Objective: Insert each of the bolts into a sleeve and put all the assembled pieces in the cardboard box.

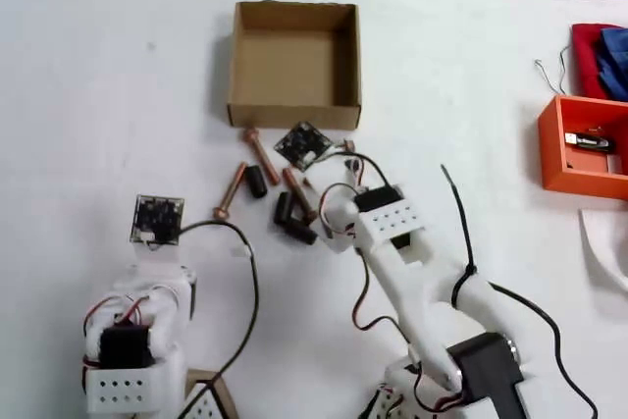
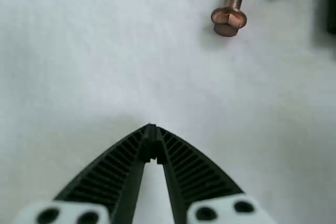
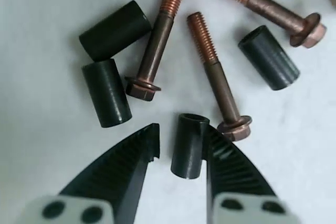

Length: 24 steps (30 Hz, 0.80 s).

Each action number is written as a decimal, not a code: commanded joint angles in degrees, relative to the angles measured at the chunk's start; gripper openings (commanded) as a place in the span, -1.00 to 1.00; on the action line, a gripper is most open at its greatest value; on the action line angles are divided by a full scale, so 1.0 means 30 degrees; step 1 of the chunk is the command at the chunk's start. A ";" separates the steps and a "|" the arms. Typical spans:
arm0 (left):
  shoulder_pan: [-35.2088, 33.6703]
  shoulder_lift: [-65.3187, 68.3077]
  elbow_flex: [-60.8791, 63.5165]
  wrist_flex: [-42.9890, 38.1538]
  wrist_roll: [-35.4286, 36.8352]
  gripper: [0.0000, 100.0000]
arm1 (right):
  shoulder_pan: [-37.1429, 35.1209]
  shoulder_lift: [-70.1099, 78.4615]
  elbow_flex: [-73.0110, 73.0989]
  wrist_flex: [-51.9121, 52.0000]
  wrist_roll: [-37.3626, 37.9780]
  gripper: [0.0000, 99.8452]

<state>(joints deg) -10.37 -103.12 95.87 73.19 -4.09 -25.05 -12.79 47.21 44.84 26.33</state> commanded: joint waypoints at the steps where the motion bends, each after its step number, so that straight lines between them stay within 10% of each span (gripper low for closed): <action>1: -0.0117 -0.0234 0.0366 0.0059 0.0059 -0.95 | 0.0835 0.0044 -0.0059 -0.0308 0.0147 -0.73; 24: -0.0117 -0.0234 0.0366 0.0059 0.0059 -0.95 | 0.1187 0.2154 -0.0733 -0.0190 0.0645 -0.73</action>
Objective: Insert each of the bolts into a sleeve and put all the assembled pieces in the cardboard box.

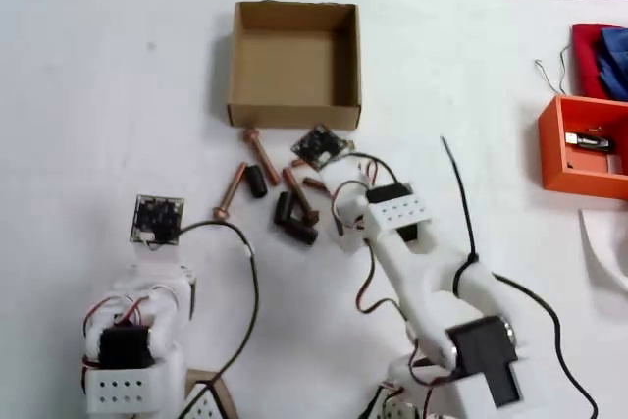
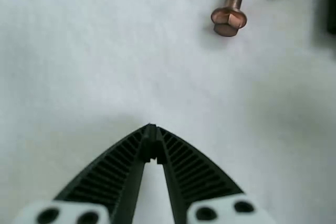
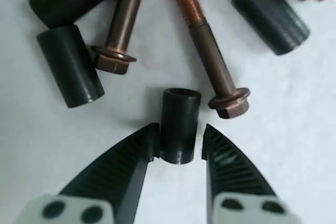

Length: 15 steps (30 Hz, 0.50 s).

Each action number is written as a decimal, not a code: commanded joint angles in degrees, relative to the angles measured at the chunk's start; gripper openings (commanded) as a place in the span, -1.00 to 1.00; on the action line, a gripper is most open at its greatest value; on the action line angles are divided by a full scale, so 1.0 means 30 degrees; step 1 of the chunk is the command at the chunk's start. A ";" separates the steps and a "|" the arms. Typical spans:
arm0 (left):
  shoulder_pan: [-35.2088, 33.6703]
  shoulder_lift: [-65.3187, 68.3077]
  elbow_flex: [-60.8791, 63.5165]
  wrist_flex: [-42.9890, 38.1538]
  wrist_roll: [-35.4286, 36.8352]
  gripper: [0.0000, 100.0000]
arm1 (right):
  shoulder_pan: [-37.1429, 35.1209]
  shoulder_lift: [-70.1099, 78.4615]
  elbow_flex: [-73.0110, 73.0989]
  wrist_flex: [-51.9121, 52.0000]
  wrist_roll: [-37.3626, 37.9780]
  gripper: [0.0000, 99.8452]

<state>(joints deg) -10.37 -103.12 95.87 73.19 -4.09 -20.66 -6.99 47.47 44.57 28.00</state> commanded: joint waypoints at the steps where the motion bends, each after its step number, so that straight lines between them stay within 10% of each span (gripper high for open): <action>1: -0.0117 -0.0234 0.0366 0.0059 0.0059 -0.95 | -0.0220 0.0308 -0.0996 -0.0103 0.0088 -0.73; 15: -0.0117 -0.0234 0.0366 0.0059 0.0059 -0.95 | -0.0366 0.0659 -0.1612 -0.0103 0.0088 -0.73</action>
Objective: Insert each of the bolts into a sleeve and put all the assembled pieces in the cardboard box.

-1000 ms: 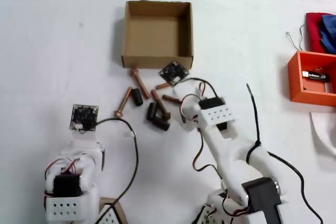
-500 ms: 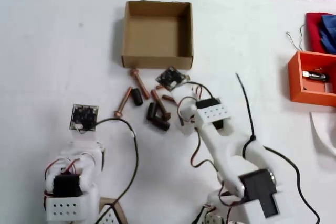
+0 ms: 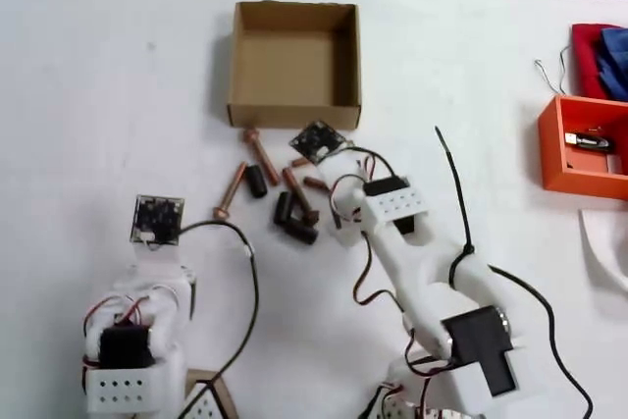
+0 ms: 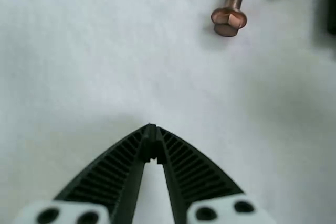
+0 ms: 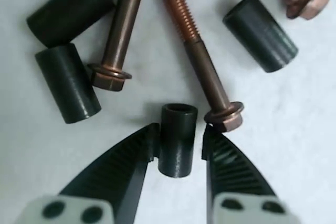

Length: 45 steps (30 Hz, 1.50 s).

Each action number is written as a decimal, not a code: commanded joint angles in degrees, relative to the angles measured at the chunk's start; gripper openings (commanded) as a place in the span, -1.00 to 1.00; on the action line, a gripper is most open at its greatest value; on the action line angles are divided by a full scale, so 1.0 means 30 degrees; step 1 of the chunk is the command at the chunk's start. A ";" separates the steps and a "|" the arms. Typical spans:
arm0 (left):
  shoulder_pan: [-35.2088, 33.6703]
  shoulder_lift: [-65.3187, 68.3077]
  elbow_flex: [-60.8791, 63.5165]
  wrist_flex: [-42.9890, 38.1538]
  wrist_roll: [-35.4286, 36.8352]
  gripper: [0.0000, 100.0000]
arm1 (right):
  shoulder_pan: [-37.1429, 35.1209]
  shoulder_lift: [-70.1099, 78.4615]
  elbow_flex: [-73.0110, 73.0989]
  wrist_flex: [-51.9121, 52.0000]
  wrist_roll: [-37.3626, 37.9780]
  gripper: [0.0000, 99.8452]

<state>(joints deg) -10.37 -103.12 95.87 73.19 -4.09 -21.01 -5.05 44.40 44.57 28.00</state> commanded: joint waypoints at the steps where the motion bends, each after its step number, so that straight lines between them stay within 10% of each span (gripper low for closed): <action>1: -0.0117 -0.0234 0.0366 0.0059 0.0059 -0.95 | -0.0249 0.0044 -0.0557 -0.0073 0.0088 -0.73; 21: -0.0117 -0.0234 0.0366 0.0059 0.0059 -0.95 | -0.0103 0.3179 -0.4454 0.3297 0.0059 -0.96; 36: -0.0117 -0.0234 0.0366 0.0088 0.0059 -0.95 | -0.0073 -1.6894 -0.4425 1.2000 -0.2168 -0.96; 45: 0.0059 -0.0264 0.0366 0.0088 0.0088 -0.94 | 0.0015 -2.0821 -0.3810 1.4256 -0.2139 -0.96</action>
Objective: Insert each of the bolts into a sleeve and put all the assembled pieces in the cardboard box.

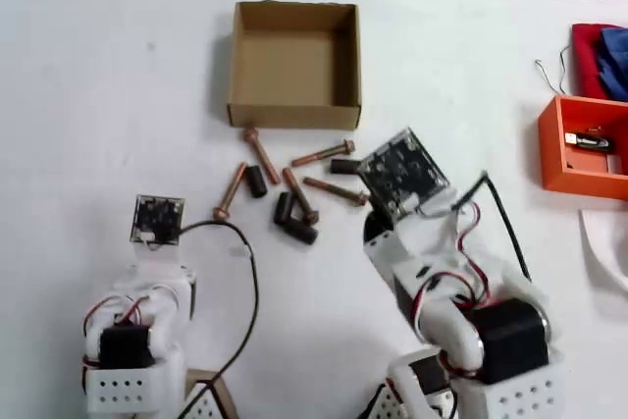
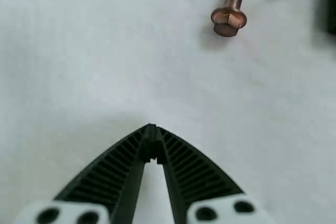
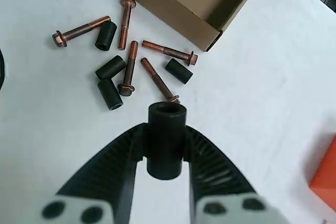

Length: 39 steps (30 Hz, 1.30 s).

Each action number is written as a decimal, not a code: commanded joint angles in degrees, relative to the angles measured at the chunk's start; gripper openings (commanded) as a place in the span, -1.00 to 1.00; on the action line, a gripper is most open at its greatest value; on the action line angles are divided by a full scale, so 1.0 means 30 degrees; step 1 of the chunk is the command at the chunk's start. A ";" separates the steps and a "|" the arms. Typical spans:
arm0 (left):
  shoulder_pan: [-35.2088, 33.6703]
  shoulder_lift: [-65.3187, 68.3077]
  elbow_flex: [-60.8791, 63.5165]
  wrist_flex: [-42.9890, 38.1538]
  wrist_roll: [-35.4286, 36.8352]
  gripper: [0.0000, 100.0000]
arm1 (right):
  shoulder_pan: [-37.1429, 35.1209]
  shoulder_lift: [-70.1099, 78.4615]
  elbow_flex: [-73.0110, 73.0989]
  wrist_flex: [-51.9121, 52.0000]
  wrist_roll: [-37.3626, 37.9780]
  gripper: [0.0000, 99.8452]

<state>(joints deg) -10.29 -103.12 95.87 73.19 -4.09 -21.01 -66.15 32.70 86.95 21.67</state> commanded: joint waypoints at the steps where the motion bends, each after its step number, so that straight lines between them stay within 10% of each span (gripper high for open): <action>1: 0.0029 -0.0264 0.0366 0.0088 0.0088 -0.94 | 0.0015 -0.0454 0.0381 0.0103 -0.0029 -0.96; 13: -0.0469 -0.0322 0.0044 -0.0381 -0.0059 -0.94 | 0.0718 -0.0425 0.0703 -0.0220 -0.0029 -0.96; 23: -0.8615 -0.0293 -0.3385 -0.6974 -0.1700 -0.94 | 0.3150 -0.0571 0.0645 -0.0190 -0.0029 -0.96; 31: -0.4278 0.1114 -0.5260 -0.8469 -0.0469 -0.81 | 0.3033 -0.0601 0.0674 -0.1245 -0.0029 -0.96; 39: 0.1172 1.6293 -1.2205 -0.6535 -0.3341 -0.77 | 0.3121 -0.0630 0.0615 -0.0630 -0.0029 -0.96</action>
<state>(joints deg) -11.60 -74.20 69.49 51.03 -9.10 -12.22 -66.86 34.99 84.75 21.67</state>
